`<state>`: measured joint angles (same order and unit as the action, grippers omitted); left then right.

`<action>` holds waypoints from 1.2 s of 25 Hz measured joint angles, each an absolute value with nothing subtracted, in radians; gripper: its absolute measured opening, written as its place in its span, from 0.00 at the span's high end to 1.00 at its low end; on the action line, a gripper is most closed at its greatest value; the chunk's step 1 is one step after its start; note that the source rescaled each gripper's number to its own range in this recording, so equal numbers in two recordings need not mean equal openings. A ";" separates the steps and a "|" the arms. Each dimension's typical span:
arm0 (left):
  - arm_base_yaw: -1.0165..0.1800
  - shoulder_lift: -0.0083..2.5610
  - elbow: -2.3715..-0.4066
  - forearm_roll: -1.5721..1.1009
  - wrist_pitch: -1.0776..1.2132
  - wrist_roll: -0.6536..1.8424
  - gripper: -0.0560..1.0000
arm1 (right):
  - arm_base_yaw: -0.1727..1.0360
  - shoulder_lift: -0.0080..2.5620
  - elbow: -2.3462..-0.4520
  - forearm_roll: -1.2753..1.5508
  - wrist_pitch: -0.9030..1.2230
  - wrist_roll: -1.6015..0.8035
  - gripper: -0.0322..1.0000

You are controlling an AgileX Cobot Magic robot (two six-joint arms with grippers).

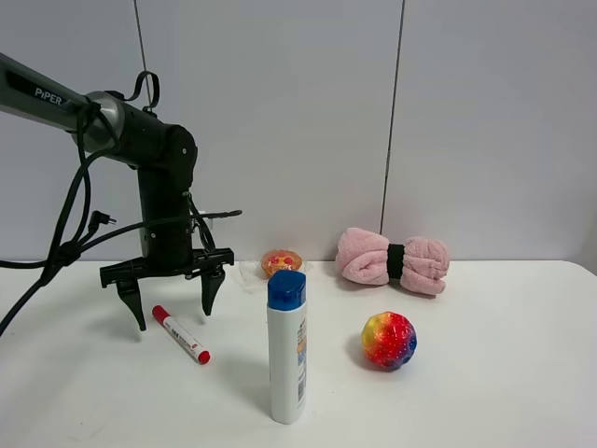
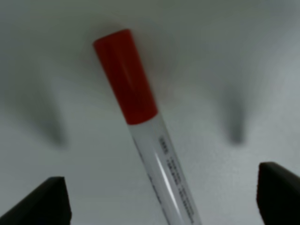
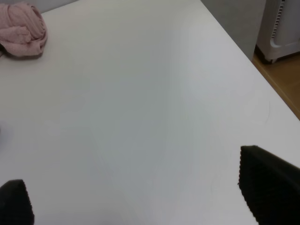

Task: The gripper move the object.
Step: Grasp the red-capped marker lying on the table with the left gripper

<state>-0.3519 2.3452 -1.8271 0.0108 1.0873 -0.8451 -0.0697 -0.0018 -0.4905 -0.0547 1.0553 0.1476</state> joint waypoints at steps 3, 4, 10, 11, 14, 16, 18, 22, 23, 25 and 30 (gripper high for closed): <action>-0.352 2.345 -1.825 0.006 1.078 -0.845 0.00 | -0.070 -0.002 -0.490 -0.055 1.055 0.148 0.00; -0.352 2.345 -1.824 0.006 1.074 -0.845 0.00 | -0.070 -0.002 -0.490 -0.055 1.055 0.148 0.00; -0.352 2.357 -1.824 0.010 1.072 -0.845 0.00 | -0.070 -0.002 -0.490 -0.055 1.055 0.148 0.00; -0.352 2.360 -1.824 0.010 1.072 -0.845 0.00 | -0.070 -0.002 -0.490 -0.055 1.055 0.148 0.00; -0.352 2.372 -1.820 0.011 1.067 -0.845 0.00 | -0.070 -0.002 -0.490 -0.055 1.055 0.148 0.00; -0.352 2.382 -1.819 0.011 1.067 -0.844 0.00 | -0.070 -0.002 -0.490 -0.055 1.055 0.148 0.00; -0.352 2.387 -1.819 0.011 1.067 -0.844 0.00 | -0.070 -0.002 -0.490 -0.055 1.055 0.148 0.00; -0.352 2.390 -1.819 0.010 1.065 -0.845 0.01 | -0.070 -0.002 -0.490 -0.055 1.055 0.148 0.00; -0.352 2.391 -1.819 0.010 1.065 -0.845 0.02 | -0.070 -0.002 -0.490 -0.055 1.055 0.148 0.00; -0.353 2.392 -1.819 0.009 1.064 -0.844 0.04 | -0.070 -0.002 -0.490 -0.055 1.055 0.148 0.00; -0.357 2.393 -1.819 0.008 1.041 -0.842 0.26 | -0.070 -0.002 -0.490 -0.055 1.055 0.148 0.00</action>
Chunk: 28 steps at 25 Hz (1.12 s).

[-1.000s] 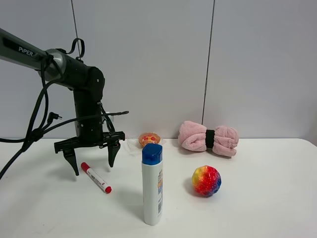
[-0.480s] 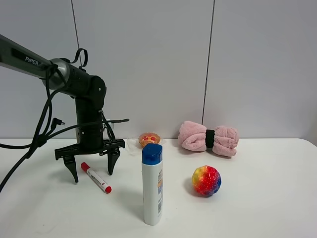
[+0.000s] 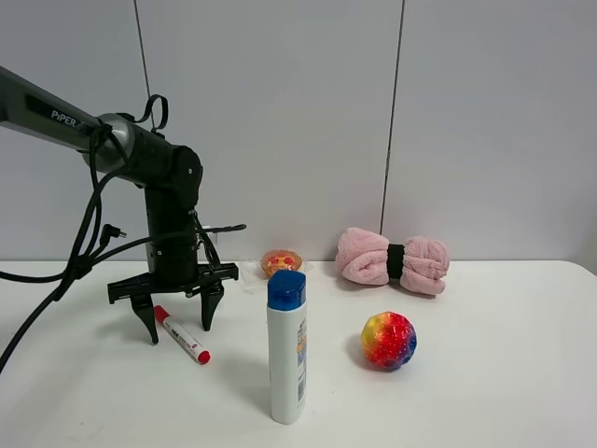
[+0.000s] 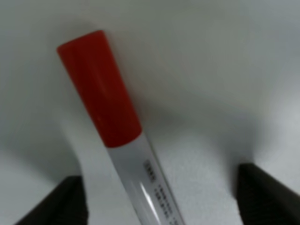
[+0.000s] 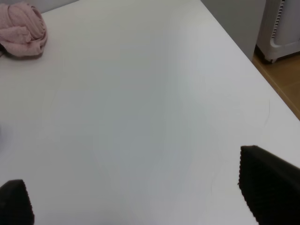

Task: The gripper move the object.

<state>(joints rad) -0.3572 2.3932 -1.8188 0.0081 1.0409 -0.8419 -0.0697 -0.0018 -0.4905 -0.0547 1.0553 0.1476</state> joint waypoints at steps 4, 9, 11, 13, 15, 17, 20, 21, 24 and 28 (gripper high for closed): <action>-0.359 2.393 -1.819 0.016 1.040 -0.840 0.46 | -0.070 -0.002 -0.490 -0.055 1.055 0.148 0.00; -0.359 2.393 -1.819 0.069 1.044 -0.809 0.63 | -0.070 -0.002 -0.490 -0.055 1.055 0.148 0.00; -0.359 2.394 -1.819 0.075 1.048 -0.790 0.68 | -0.070 -0.002 -0.490 -0.055 1.055 0.148 0.00; -0.359 2.395 -1.819 0.076 1.049 -0.763 0.78 | -0.070 -0.002 -0.490 -0.055 1.055 0.148 0.00; -0.359 2.395 -1.819 0.077 1.050 -0.713 0.92 | -0.070 -0.002 -0.490 -0.055 1.055 0.148 0.00; -0.361 2.395 -1.819 0.082 1.050 -0.659 0.95 | -0.070 -0.002 -0.490 -0.055 1.055 0.148 0.00; -0.367 2.395 -1.819 0.079 1.040 -0.551 0.95 | -0.070 -0.002 -0.490 -0.055 1.055 0.148 0.00; -0.371 2.393 -1.819 0.077 1.034 -0.510 0.95 | -0.070 -0.002 -0.490 -0.055 1.055 0.148 0.00; -0.383 2.374 -1.821 0.074 1.019 -0.402 0.95 | -0.070 -0.002 -0.490 -0.055 1.055 0.148 0.00; -0.401 2.305 -1.851 0.085 1.016 -0.301 0.95 | -0.070 -0.002 -0.490 -0.055 1.055 0.148 0.00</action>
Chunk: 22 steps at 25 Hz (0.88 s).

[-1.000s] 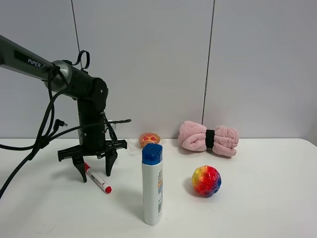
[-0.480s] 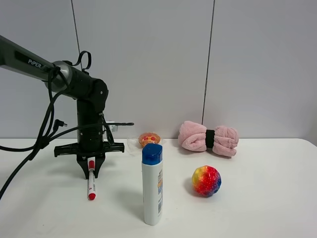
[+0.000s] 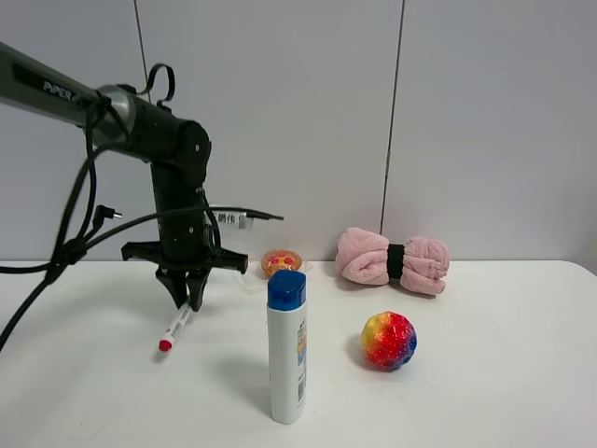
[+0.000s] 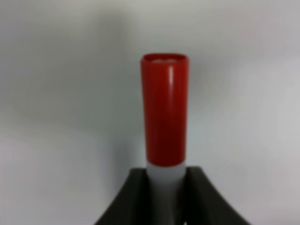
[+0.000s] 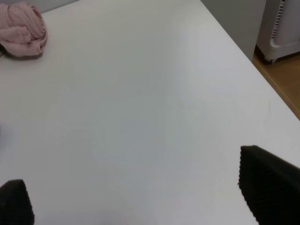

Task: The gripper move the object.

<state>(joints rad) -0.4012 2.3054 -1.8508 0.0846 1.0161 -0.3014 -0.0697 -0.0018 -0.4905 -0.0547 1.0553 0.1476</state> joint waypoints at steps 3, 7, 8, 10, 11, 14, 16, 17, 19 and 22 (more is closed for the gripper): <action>-0.422 2.235 -1.888 0.096 1.022 -0.245 0.95 | -0.070 -0.002 -0.490 -0.055 1.055 0.148 0.00; -0.473 2.159 -1.979 0.098 1.070 -0.091 0.95 | -0.070 -0.002 -0.490 -0.055 1.055 0.148 0.00; -0.486 2.149 -2.016 0.097 1.084 -0.036 0.95 | -0.070 -0.002 -0.490 -0.055 1.055 0.148 0.00; -0.520 2.142 -2.098 0.097 1.105 0.061 0.95 | -0.070 -0.002 -0.490 -0.055 1.055 0.148 0.00; -0.537 2.142 -2.145 0.096 1.113 0.132 0.95 | -0.070 -0.002 -0.490 -0.055 1.055 0.148 0.00; -0.582 2.149 -2.269 0.090 1.119 0.305 0.95 | -0.070 -0.002 -0.490 -0.055 1.055 0.148 0.00; -0.610 2.162 -2.346 0.069 1.123 0.417 0.95 | -0.070 -0.002 -0.490 -0.055 1.055 0.148 0.00; -0.623 2.170 -2.376 0.057 1.123 0.465 0.95 | -0.070 -0.002 -0.490 -0.055 1.055 0.148 0.00; -0.642 2.190 -2.410 0.035 1.122 0.566 0.95 | -0.070 -0.002 -0.490 -0.055 1.055 0.148 0.00; -0.667 2.225 -2.421 0.014 1.096 0.730 0.95 | -0.070 -0.002 -0.490 -0.055 1.055 0.148 0.00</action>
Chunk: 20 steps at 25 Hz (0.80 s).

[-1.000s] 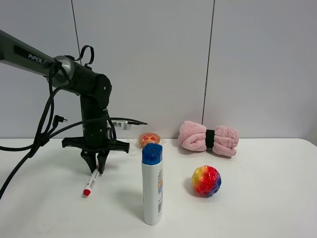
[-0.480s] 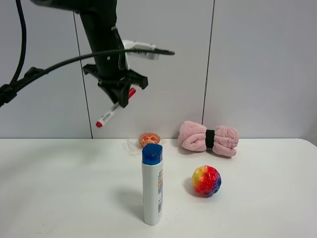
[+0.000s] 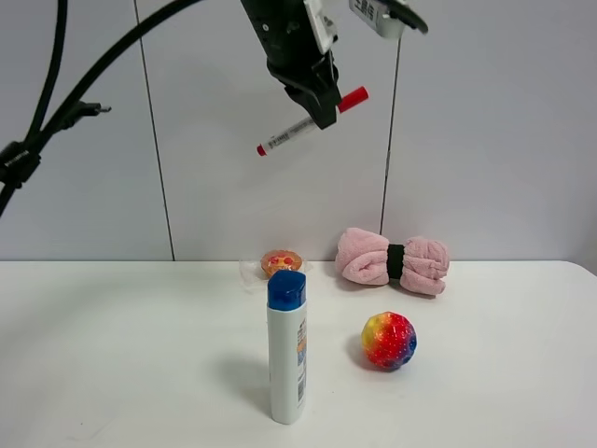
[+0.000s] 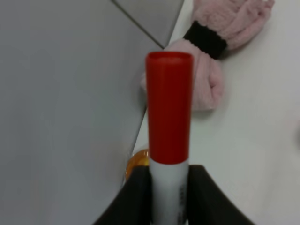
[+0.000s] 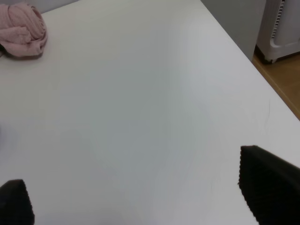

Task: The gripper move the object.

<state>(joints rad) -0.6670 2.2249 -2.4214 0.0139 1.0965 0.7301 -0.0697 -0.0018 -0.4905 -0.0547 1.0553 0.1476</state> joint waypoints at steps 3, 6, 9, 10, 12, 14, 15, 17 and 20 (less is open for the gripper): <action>-0.688 2.279 -2.421 0.007 1.055 0.868 0.95 | -0.070 -0.002 -0.490 -0.055 1.055 0.148 0.00; -0.703 2.337 -2.421 0.000 1.017 0.952 0.95 | -0.070 -0.002 -0.490 -0.055 1.055 0.148 0.00; -0.714 2.385 -2.421 -0.005 0.993 1.000 0.95 | -0.070 -0.002 -0.490 -0.055 1.055 0.148 0.00; -0.719 2.398 -2.421 -0.008 0.982 1.008 0.95 | -0.070 -0.002 -0.490 -0.055 1.055 0.148 0.00; -0.724 2.419 -2.421 -0.013 0.964 1.014 0.95 | -0.070 -0.002 -0.490 -0.055 1.055 0.148 0.00; -0.725 2.437 -2.421 -0.026 0.954 1.015 0.95 | -0.070 -0.002 -0.490 -0.055 1.055 0.148 0.00; -0.725 2.446 -2.421 -0.028 0.949 1.014 0.95 | -0.070 -0.002 -0.490 -0.055 1.055 0.148 0.00; -0.725 2.465 -2.421 -0.031 0.948 1.002 0.95 | -0.070 -0.002 -0.490 -0.055 1.055 0.148 0.00; -0.725 2.499 -2.421 -0.031 0.940 0.965 0.95 | -0.070 -0.002 -0.490 -0.055 1.055 0.148 0.00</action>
<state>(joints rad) -0.7252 2.4986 -2.4214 -0.0308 0.9399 0.9653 -0.0697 -0.0018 -0.4905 -0.0547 1.0553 0.1476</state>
